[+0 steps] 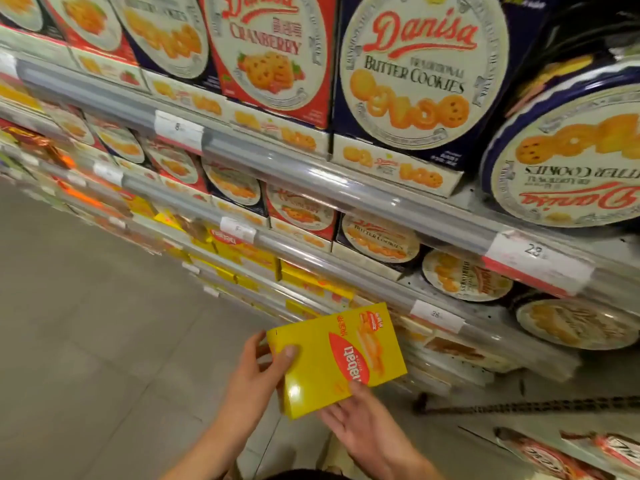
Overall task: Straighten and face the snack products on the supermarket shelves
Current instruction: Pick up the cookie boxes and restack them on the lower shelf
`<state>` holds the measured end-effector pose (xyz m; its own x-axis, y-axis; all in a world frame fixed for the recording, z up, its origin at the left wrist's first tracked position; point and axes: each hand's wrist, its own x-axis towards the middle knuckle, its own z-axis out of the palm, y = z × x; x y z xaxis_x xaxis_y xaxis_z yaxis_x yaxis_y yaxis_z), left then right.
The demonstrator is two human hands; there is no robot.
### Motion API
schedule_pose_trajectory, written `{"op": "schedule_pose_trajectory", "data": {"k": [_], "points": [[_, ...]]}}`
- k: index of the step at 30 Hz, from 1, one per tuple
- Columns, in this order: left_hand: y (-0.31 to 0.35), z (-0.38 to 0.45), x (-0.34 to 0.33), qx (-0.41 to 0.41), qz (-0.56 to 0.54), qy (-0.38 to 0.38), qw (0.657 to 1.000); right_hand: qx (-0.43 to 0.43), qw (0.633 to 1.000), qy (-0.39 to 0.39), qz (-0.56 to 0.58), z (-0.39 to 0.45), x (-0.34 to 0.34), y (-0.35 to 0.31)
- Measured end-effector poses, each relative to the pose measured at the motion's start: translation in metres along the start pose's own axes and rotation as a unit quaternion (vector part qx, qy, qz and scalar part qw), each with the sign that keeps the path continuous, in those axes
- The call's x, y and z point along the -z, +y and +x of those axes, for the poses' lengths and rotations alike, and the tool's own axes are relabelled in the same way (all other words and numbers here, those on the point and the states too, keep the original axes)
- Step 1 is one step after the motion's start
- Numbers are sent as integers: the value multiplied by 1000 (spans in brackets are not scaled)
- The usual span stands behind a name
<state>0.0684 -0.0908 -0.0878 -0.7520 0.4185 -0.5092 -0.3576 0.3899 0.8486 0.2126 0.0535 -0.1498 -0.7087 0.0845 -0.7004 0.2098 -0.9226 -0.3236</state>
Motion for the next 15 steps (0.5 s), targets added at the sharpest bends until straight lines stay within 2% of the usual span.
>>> {"op": "schedule_pose_trajectory", "data": {"k": [5,9,11,13,15], "points": [[-6,7,93,-10,-96,-34,995,24,994,-81,-75,28,-75,24],[0,15,173,-51,-137,-64,987,96,987,-38,-122,49,-140,54],[4,22,210,-75,-143,-73,984,131,985,-27,-107,58,-174,62],[6,29,240,-87,-143,-90,982,162,982,-54,-84,61,-200,64],[11,38,263,-94,-148,-108,979,197,974,-49,-102,62,-217,64]]}}
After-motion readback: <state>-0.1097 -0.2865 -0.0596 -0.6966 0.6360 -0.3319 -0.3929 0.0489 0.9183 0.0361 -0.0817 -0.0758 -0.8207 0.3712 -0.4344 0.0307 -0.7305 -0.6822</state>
